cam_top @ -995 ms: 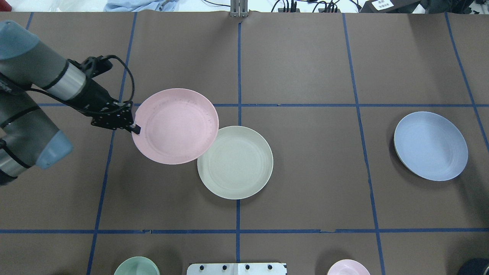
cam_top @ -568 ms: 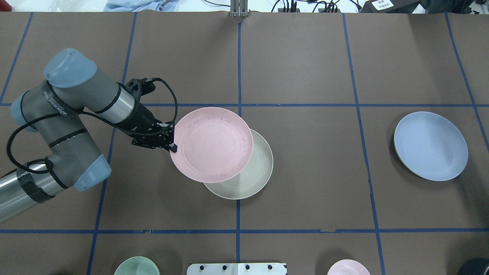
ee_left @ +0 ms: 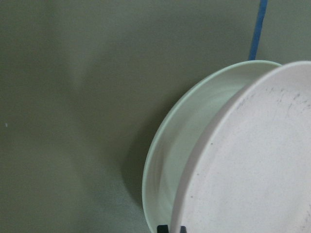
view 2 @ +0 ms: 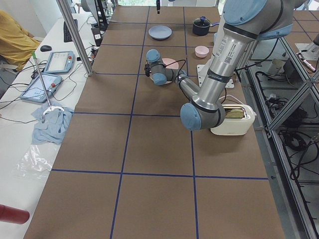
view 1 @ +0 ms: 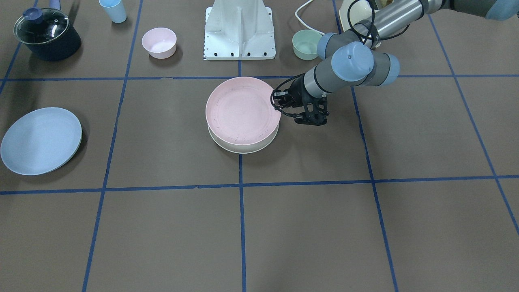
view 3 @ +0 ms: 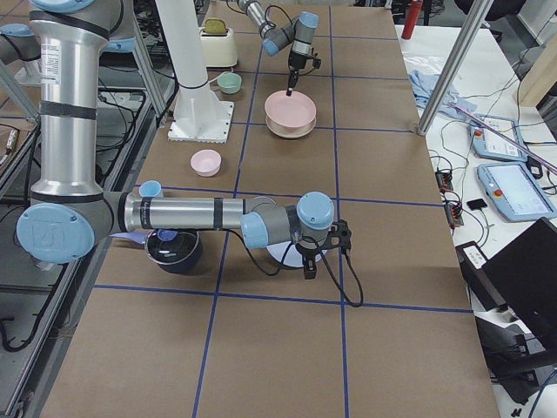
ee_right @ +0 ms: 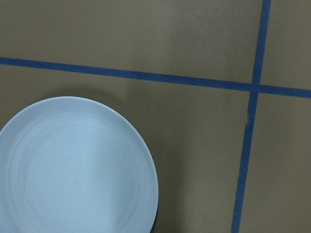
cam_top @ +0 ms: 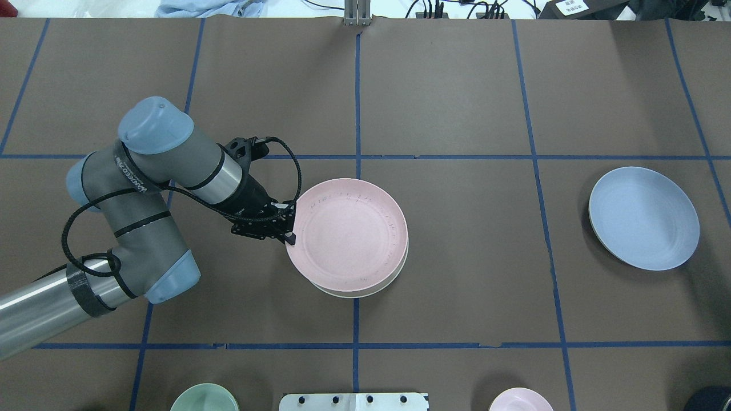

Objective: Stack three plates with pink and blue
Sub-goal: 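Lift the pink plate with the left gripper and carry it over the cream plate, then lower the pink plate onto the cream plate and open the left gripper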

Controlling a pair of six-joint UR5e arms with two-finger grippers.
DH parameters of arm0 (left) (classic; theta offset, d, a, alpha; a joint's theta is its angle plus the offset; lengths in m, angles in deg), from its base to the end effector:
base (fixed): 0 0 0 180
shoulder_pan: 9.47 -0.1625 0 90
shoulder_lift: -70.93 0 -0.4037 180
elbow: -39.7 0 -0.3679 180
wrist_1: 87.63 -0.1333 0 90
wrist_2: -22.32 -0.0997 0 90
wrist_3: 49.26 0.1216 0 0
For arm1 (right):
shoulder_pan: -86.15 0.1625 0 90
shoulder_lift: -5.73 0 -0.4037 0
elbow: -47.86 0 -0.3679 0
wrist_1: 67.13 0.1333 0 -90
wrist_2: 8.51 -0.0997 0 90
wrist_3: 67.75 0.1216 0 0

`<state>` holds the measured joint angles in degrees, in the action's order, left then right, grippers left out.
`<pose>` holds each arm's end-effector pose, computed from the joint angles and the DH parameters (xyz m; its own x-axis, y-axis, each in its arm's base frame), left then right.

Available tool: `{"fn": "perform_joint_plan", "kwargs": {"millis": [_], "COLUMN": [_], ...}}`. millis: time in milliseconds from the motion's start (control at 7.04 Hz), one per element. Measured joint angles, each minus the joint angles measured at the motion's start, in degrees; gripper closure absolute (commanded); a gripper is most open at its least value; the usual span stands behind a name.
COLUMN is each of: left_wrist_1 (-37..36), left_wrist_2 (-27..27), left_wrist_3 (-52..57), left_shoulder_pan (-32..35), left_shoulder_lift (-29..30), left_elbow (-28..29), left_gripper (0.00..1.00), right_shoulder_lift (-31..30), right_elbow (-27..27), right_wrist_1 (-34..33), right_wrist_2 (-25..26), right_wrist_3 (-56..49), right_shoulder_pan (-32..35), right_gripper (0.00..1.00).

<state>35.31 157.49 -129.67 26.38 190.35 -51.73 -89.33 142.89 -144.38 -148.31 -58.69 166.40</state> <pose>0.4872 -0.4101 0.2739 0.3359 -0.0978 -0.9368 -0.1610 0.9740 -0.1594 -0.0358 -0.4472 0.6194 0.6261 -0.1202 0.7704 0.0674 0.9927 0.1001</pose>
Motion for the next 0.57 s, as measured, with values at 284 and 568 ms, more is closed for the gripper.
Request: {"fn": "perform_joint_plan", "kwargs": {"millis": [284,568], "left_wrist_1": [0.2,1.0], "left_wrist_2": [-0.1,-0.2], "left_wrist_3": [0.0,0.0], "left_shoulder_pan": [-0.1,-0.2], "left_shoulder_lift": [0.2,0.4], "left_elbow": [0.4,1.4], "left_gripper": [1.00,0.95], "right_shoulder_lift": [0.0,0.0], "right_elbow": [0.2,0.2], "right_wrist_1": [0.0,0.0], "right_wrist_2": [0.0,0.0], "right_wrist_3": [0.1,0.1], "right_shoulder_pan": [0.0,0.0], "right_gripper": [0.00,0.00]}}
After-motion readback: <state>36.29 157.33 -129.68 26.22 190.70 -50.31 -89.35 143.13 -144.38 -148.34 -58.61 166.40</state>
